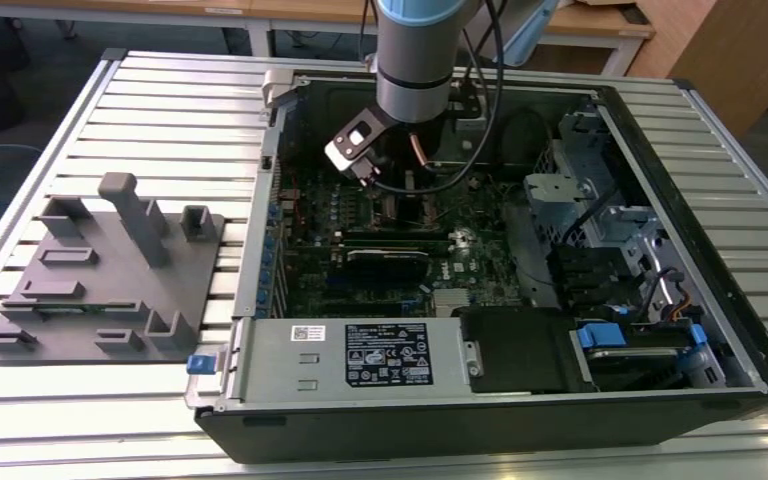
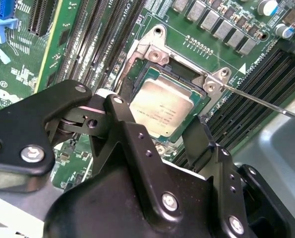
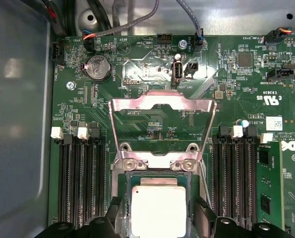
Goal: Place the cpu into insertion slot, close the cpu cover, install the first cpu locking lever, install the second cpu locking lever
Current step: 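Place the cpu into insertion slot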
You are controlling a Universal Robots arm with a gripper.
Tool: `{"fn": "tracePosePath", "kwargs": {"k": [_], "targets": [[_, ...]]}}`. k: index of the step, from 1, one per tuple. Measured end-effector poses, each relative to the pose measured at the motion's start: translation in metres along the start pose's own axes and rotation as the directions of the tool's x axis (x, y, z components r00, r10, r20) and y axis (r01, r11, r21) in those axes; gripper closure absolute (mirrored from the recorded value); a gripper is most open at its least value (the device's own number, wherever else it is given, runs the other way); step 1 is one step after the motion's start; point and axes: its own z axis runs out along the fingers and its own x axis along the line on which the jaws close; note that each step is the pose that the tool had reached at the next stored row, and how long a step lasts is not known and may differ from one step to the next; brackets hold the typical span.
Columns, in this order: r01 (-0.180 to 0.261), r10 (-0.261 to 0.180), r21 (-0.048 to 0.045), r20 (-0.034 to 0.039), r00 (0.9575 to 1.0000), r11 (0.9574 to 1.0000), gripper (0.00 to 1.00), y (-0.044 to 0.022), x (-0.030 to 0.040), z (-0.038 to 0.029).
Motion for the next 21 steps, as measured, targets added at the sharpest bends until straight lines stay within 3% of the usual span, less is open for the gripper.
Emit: {"fn": "tracePosePath", "kwargs": {"k": [5, 9, 16, 21], "targets": [[0.0, 0.0, 0.0, -0.0009, 1.0, 1.0, 0.33, 0.0, 0.0, -0.0006], [0.0, 0.0, 0.0001, -0.0099, 1.0, 1.0, 0.33, 0.0, 0.0001, -0.0007], [-0.001, 0.001, 0.0001, -0.0125, 0.9999, 1.0, 0.33, 0.0001, 0.0001, -0.0007], [-0.001, 0.001, 0.0001, -0.0124, 0.9999, 1.0, 0.33, 0.0002, 0.0002, -0.0044]]}}
